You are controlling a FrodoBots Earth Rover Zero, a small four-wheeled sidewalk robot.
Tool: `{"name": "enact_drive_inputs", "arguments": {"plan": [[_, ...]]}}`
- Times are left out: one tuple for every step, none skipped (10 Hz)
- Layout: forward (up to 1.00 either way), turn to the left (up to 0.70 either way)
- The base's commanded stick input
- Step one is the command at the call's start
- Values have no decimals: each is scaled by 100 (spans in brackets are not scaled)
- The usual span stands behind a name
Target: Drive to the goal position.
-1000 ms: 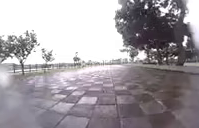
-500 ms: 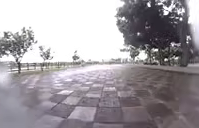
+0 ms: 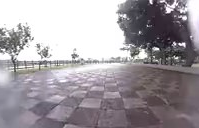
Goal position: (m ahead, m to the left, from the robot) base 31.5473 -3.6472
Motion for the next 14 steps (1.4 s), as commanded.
{"name": "enact_drive_inputs", "arguments": {"plan": [[100,0],[100,0],[100,0],[100,0],[100,0],[100,0],[100,0],[100,0],[100,0],[100,0],[100,0],[100,0],[100,0],[100,0]]}}
